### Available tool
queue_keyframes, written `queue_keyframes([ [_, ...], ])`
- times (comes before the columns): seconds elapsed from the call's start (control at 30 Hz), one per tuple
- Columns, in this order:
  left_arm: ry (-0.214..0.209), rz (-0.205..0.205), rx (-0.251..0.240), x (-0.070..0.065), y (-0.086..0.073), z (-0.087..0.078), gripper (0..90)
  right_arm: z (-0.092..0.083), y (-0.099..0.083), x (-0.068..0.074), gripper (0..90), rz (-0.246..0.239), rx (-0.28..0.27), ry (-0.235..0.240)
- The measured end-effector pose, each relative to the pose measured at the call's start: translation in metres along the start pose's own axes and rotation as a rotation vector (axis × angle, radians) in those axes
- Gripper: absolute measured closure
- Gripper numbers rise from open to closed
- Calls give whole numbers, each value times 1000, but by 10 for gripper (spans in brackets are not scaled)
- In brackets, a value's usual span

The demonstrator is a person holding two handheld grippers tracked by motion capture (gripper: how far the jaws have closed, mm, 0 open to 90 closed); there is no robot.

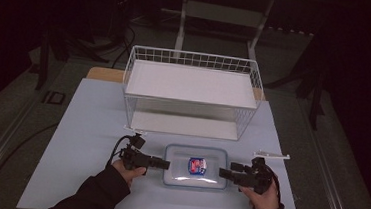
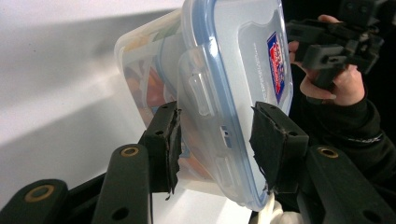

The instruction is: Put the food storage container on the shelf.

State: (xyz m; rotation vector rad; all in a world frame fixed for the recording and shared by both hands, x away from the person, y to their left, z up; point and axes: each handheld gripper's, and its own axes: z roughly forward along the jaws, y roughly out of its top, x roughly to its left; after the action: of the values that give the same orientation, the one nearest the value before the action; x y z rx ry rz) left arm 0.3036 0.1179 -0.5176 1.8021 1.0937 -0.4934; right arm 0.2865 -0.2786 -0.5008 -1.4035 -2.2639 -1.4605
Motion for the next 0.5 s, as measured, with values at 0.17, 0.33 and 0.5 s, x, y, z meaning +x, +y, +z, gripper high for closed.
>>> queue_keyframes([
  [0.17, 3, 27, -5, -4, -4, -2, 552, 3, -1, -8, 302, 84, 40, 61],
  [0.33, 12, 39, -8, -8, -5, -2, 556, 2, -3, -10, 422, 126, 62, 99],
  [0.5, 29, 54, -14, -13, -9, -3, 562, -2, -3, -9, 457, 146, 73, 101],
])
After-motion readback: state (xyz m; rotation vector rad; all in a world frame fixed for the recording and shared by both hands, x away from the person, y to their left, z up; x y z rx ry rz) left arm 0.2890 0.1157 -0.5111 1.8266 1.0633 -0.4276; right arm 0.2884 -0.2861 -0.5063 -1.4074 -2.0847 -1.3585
